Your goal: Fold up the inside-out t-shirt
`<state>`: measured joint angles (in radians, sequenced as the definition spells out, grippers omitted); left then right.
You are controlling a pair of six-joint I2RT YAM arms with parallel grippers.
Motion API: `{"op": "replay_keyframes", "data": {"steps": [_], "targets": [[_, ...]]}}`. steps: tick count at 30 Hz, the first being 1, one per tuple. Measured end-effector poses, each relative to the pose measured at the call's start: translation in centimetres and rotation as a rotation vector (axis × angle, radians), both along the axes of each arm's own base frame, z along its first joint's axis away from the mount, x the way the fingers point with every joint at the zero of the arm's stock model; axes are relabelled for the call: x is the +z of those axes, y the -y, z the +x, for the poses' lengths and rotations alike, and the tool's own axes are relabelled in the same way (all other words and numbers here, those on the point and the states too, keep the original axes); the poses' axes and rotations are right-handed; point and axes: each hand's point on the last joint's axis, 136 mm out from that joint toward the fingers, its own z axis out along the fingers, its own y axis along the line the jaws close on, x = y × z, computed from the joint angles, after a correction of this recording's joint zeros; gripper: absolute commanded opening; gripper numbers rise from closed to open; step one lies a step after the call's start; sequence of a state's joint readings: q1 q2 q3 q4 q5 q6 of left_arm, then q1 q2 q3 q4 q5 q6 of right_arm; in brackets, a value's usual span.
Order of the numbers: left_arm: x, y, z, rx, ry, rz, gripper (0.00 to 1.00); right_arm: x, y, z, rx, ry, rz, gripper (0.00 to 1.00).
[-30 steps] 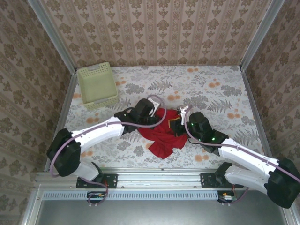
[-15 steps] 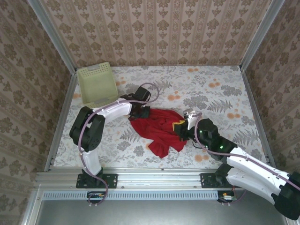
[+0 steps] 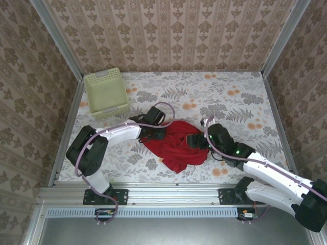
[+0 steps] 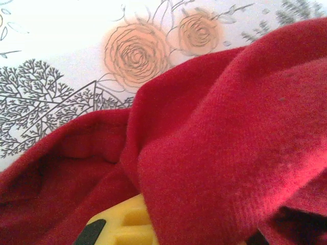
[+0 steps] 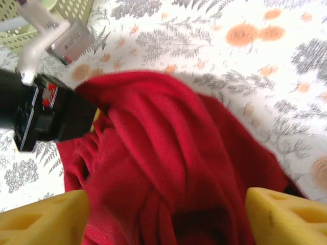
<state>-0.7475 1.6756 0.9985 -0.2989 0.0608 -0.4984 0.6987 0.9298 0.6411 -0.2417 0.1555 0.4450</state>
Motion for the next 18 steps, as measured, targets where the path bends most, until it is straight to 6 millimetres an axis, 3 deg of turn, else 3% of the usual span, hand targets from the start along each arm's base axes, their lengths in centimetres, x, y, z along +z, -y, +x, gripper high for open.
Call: {"op": "replay_keyframes", "data": {"steps": [3, 5, 9, 12, 14, 18], "targets": [[0.7, 0.2, 0.1, 0.012, 0.020, -0.034, 0.00, 2.4, 0.0, 0.9, -0.032, -0.003, -0.026, 0.85], [1.1, 0.3, 0.2, 0.020, 0.030, -0.054, 0.00, 2.3, 0.0, 1.2, -0.043, -0.035, -0.061, 0.85], [2.0, 0.7, 0.3, 0.021, 0.051, -0.086, 0.00, -1.1, -0.5, 0.8, -0.043, -0.158, -0.176, 0.83], [2.5, 0.8, 0.3, 0.024, 0.058, -0.097, 0.00, -3.4, -1.1, -0.1, -0.019, -0.234, -0.249, 0.76], [2.5, 0.8, 0.3, 0.030, 0.057, -0.101, 0.00, -4.3, -1.4, -0.3, -0.012, -0.263, -0.273, 0.66], [2.5, 0.6, 0.4, 0.046, 0.056, -0.099, 0.00, -4.6, -2.0, -0.1, -0.001, -0.282, -0.286, 0.19]]}}
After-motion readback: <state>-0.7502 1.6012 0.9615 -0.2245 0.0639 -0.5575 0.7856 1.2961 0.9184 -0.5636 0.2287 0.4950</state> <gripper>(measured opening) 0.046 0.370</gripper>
